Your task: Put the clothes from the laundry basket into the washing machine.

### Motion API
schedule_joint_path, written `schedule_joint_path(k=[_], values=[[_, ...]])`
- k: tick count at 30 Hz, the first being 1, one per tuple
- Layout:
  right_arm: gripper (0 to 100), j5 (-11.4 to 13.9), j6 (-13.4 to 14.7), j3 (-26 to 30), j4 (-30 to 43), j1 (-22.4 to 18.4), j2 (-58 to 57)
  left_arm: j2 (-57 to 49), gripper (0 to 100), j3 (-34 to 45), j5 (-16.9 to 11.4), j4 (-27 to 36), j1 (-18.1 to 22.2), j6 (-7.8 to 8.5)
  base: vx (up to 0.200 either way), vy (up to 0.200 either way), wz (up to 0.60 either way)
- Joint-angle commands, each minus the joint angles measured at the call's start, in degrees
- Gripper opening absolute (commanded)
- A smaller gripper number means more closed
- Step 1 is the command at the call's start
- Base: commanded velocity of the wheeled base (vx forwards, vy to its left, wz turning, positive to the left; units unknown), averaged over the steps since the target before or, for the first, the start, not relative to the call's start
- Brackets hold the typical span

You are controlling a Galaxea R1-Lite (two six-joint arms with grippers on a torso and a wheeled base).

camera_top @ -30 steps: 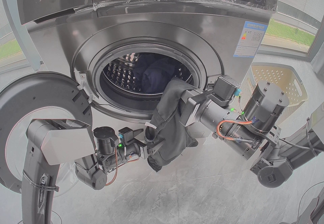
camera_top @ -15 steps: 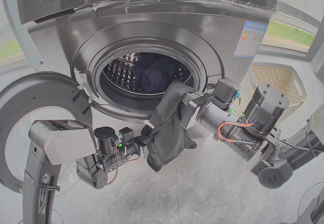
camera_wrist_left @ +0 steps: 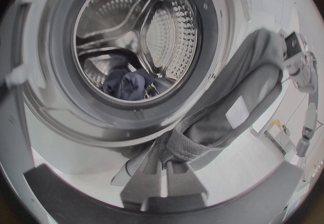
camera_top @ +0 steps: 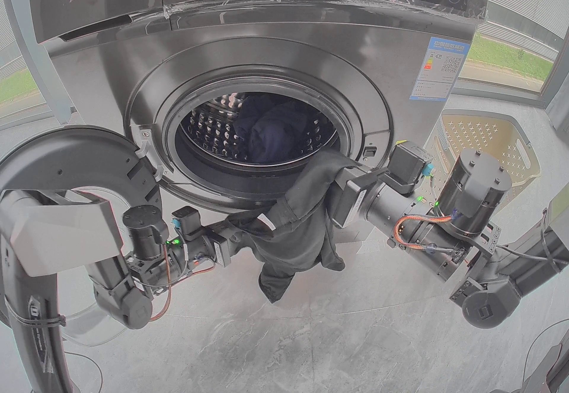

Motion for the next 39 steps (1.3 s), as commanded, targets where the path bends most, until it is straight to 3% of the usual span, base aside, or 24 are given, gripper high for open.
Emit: schedule_joint_path(k=[1,9,11,14,18,21,31,39], values=[[0,0.3,0.1,5.0,-1.4,-0.6,-1.1,-14.4,0,8.2,-0.1,0.0,0.9,-0.30,0.000,0.000,0.00],[0,3.4,-0.2,13.6,-8.0,-3.6,-1.7,-25.5,0,10.1,-0.2,0.1,1.1,-1.80,0.000,0.000,0.00],[0,4.3,-0.1,15.5,-10.2,-5.0,-1.8,-28.1,0,10.8,-0.4,0.1,1.2,-3.12,0.000,0.000,0.00],[0,4.9,0.1,15.5,-12.2,-6.6,-1.3,-29.9,0,10.8,-0.3,0.1,1.2,-4.79,0.000,0.000,0.00],[0,4.5,0.2,14.8,-12.3,-7.6,-1.0,-31.8,0,9.2,-0.2,0.1,1.3,-5.05,0.000,0.000,0.00],[0,4.1,0.5,13.8,-12.3,-8.0,0.2,-33.4,0,8.4,-0.1,0.2,1.3,-6.54,0.000,0.000,0.00],[0,4.5,1.3,14.1,-12.3,-12.5,-0.4,-34.7,0,7.4,-0.1,0.2,1.3,-6.81,0.000,0.000,0.00],[0,4.6,1.7,13.8,-12.3,-13.2,-1.3,-35.3,0,7.5,-0.1,0.2,1.3,-6.81,0.000,0.000,0.00]])
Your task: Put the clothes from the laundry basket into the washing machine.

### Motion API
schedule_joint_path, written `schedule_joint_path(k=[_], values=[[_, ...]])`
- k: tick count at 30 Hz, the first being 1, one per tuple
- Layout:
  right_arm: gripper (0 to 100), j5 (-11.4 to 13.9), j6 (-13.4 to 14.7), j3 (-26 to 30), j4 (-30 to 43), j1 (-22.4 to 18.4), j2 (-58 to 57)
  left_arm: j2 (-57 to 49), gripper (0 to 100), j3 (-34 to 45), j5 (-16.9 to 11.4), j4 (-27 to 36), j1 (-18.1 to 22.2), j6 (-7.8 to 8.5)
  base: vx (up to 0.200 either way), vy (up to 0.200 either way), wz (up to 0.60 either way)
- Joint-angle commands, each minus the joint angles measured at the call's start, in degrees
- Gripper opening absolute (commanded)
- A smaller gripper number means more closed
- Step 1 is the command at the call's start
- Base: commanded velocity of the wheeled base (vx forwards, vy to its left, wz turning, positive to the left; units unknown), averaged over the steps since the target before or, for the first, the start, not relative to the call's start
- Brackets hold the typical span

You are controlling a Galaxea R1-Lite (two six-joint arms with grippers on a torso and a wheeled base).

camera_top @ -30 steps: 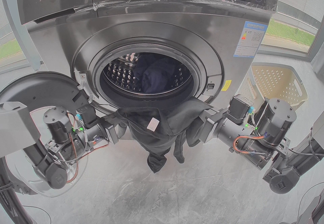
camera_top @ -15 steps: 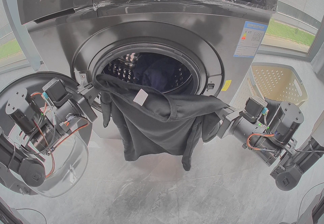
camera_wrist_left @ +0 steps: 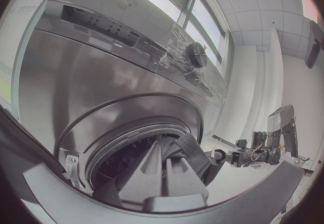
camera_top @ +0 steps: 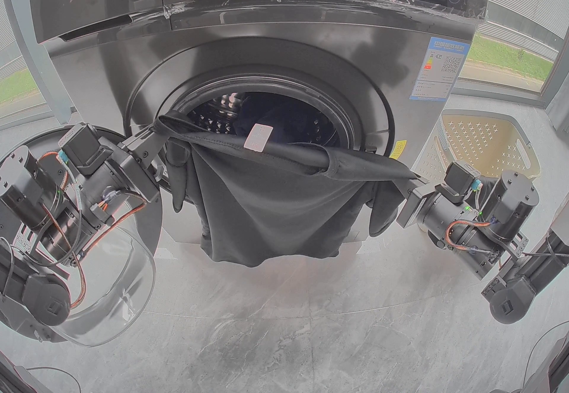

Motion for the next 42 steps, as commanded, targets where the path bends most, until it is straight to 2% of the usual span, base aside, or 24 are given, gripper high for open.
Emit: schedule_joint_path(k=[1,11,16,26,30,42], values=[[0,0.0,0.3,-0.4,0.0,-0.2,-0.6,-0.4,0,0.0,0.0,0.0,0.0,-0.04,0.000,0.000,0.00],[0,-0.6,0.8,-3.4,-0.1,0.5,-1.6,-0.3,0,0.5,0.0,0.0,-0.1,0.13,0.000,0.000,0.00],[0,-2.4,1.6,-4.2,0.0,0.5,-2.5,-0.3,0,1.8,-0.1,0.0,-0.5,0.31,0.000,0.000,0.00],[0,-2.2,1.4,-3.8,0.2,0.7,-4.6,-4.0,0,2.7,-0.5,0.0,-0.4,0.22,0.000,0.000,0.00],[0,-2.3,1.4,-3.9,0.1,2.8,-4.1,-5.0,0,4.3,-0.6,0.1,0.0,0.22,0.000,0.000,0.00],[0,-2.5,1.1,-3.8,0.2,2.9,-4.6,-4.7,0,5.3,-0.6,0.1,0.0,0.84,0.000,0.000,0.00]])
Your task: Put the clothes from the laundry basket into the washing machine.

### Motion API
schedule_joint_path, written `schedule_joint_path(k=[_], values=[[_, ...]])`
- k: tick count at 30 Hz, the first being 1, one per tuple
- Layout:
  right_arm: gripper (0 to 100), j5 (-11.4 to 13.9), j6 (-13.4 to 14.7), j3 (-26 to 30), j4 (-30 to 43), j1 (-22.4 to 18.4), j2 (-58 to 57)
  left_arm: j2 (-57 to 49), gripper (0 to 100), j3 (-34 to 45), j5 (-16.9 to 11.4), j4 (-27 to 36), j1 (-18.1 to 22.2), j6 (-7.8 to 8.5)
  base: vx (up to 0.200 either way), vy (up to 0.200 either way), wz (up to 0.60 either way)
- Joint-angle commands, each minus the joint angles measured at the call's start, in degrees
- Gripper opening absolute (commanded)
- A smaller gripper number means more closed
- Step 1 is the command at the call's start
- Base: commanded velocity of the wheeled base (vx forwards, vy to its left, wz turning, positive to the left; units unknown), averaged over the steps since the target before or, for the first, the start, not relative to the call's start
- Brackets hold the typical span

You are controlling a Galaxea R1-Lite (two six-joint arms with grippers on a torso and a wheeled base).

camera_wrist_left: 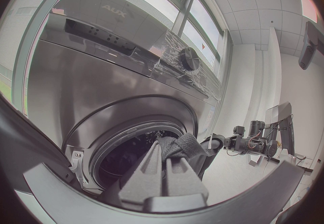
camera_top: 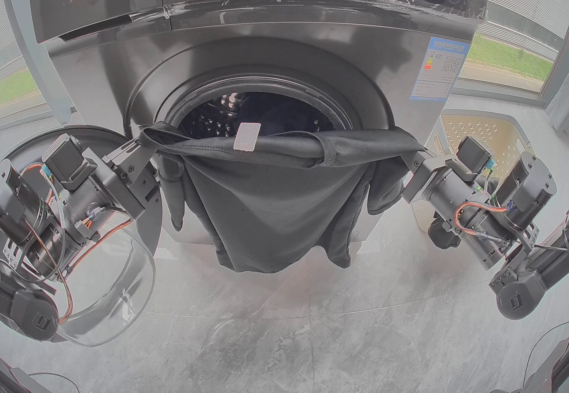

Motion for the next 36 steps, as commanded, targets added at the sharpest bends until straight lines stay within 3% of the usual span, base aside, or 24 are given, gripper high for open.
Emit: schedule_joint_path(k=[1,6,16,17,22,29,36], values=[[0,0.0,-0.1,-0.3,0.0,0.1,-0.3,-0.1,0,0.0,0.0,0.0,-0.1,0.09,0.000,0.000,0.00],[0,0.4,0.1,1.0,-0.1,0.5,0.5,1.3,0,0.5,-0.1,-0.2,-1.7,0.09,0.000,0.000,0.00],[0,0.8,0.5,4.7,-0.2,5.7,6.1,7.5,0,-4.2,-0.1,-0.2,-9.3,0.09,0.000,0.000,0.00],[100,0.8,0.5,4.7,-0.2,5.7,6.1,7.5,0,-4.2,-0.1,-0.2,-9.3,0.09,0.000,0.000,0.00],[100,0.6,-0.2,5.0,0.0,8.6,10.1,9.3,0,-4.6,0.5,-0.2,-9.9,0.09,0.000,0.000,0.00],[100,0.7,-0.2,10.1,-0.1,10.3,18.4,9.0,0,-7.0,2.8,-0.2,-10.1,0.09,0.000,0.000,0.00],[100,0.5,0.3,13.1,-0.1,13.7,21.8,8.8,0,-9.0,3.1,-0.3,-10.0,0.01,0.000,0.000,0.00]])
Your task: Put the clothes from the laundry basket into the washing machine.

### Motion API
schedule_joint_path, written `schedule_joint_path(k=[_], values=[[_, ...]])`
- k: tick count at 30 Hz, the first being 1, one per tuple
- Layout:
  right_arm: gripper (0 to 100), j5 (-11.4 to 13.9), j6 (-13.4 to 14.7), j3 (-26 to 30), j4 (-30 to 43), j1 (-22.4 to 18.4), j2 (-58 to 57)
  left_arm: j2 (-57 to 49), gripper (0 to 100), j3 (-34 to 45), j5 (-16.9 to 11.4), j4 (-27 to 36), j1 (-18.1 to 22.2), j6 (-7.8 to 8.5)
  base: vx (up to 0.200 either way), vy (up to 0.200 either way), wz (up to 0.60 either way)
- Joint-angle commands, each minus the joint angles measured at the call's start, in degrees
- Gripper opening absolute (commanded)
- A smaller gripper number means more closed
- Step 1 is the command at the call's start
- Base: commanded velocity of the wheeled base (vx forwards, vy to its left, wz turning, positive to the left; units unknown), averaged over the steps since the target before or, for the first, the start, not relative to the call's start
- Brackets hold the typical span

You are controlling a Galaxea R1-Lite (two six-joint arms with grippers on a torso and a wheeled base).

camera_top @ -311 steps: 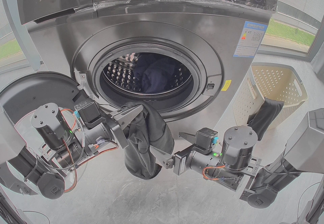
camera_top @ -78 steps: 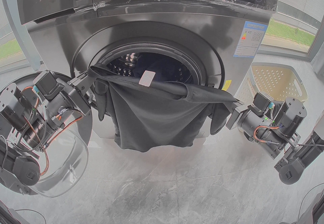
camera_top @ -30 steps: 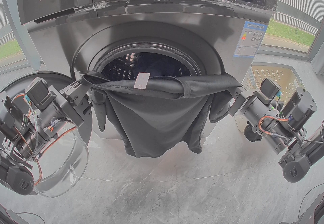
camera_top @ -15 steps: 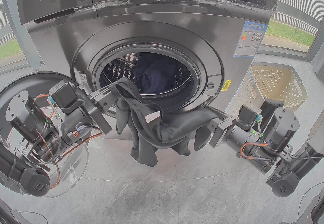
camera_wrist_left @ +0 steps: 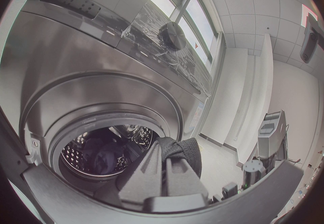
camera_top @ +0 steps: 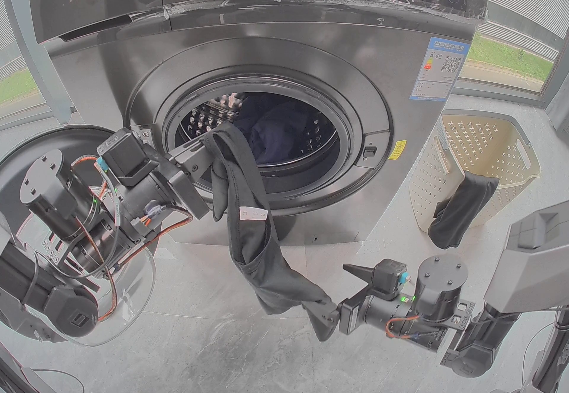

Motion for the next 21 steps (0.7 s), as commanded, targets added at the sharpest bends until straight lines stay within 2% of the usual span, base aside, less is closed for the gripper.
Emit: schedule_joint_path(k=[1,7,10,15,18,19,21], values=[[100,-0.1,0.3,1.9,0.0,1.9,4.2,-0.3,0,-1.1,0.1,0.0,0.0,-0.08,0.000,0.000,0.00],[100,-0.2,0.5,3.8,0.0,3.4,6.9,-1.3,0,-1.1,0.1,0.1,-0.1,0.01,0.000,0.000,0.00],[100,-0.2,0.5,2.1,-0.2,3.6,7.8,-1.3,0,-0.8,0.0,0.1,-0.6,0.01,0.000,0.000,0.00],[100,-0.2,-0.1,-7.8,-0.1,2.9,7.8,-1.6,0,-0.2,0.1,0.0,-2.9,0.01,0.000,0.000,0.00],[100,0.0,-0.7,-12.5,0.0,2.7,8.7,-2.0,0,-0.3,0.0,0.1,-3.1,0.01,0.000,0.000,0.00],[100,0.0,-0.7,-12.5,0.0,2.7,8.7,-2.0,0,-0.3,0.0,0.1,-3.1,0.01,0.000,0.000,0.00],[100,0.4,-1.4,-16.7,0.1,2.3,10.1,-2.2,0,-0.3,0.0,0.1,-3.1,0.54,0.000,0.000,0.00]])
